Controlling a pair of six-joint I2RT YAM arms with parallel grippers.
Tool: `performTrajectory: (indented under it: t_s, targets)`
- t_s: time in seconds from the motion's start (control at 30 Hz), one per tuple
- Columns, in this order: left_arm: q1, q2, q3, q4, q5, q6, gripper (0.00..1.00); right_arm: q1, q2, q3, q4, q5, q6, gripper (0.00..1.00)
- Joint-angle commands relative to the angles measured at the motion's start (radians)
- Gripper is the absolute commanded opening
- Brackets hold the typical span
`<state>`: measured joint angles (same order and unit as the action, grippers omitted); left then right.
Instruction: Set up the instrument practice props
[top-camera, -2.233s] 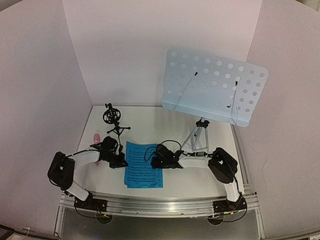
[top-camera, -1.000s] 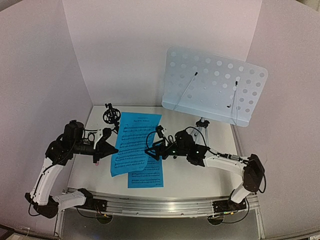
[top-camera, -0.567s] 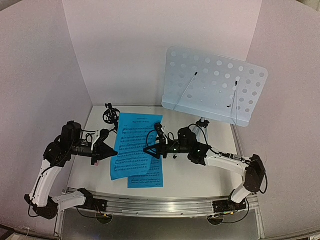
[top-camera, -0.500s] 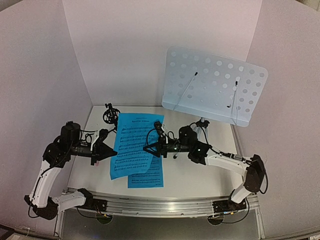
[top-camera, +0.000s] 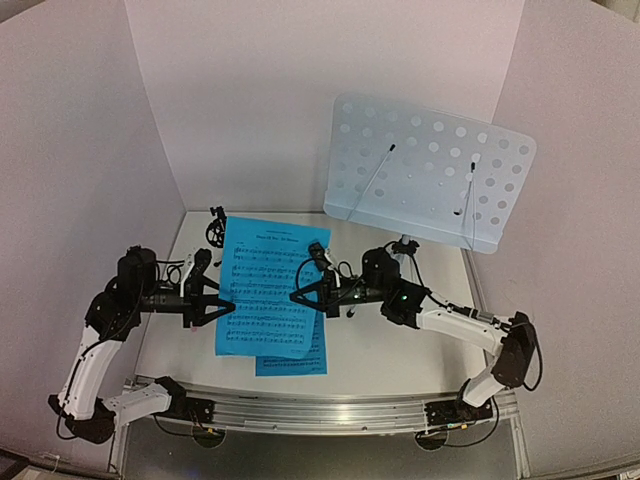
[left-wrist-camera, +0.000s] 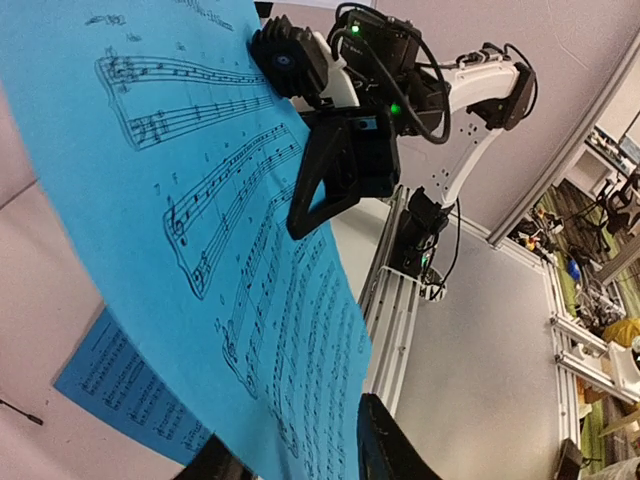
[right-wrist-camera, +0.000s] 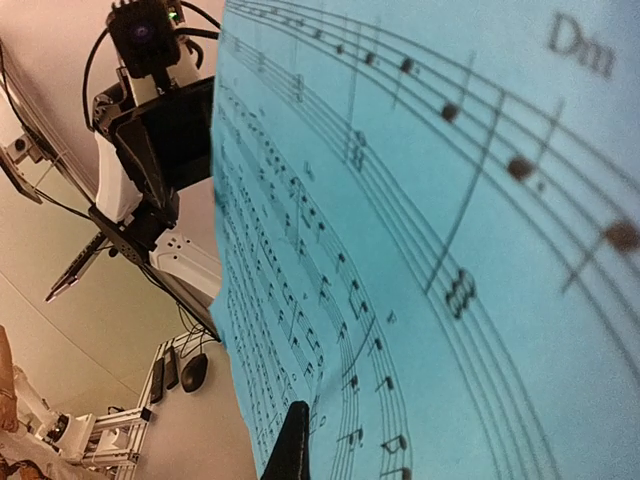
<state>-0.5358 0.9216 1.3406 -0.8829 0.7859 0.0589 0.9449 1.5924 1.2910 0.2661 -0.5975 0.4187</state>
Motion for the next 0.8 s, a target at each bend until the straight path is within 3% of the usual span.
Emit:
performTrajectory:
  t_s: [0.0,0.33,0.57,0.77]
  targets:
    - [-0.001,0.031,-0.008,0.111,0.018,-0.107,0.54,0.023,-0.082,0.111,-0.177,-0.023,-0.107,0.00]
    - [-0.002,0.140,0.077,0.221,0.100,-0.138,0.33,0.027,-0.125,0.271,-0.506,0.043,-0.288,0.00]
    - [-0.003,0.154,0.099,0.309,0.110,-0.190,0.01,0.026,-0.158,0.339,-0.604,0.128,-0.370,0.00]
    - [-0.021,0.210,0.180,0.352,0.096,-0.169,0.00,0.027,-0.137,0.429,-0.693,0.224,-0.388,0.00]
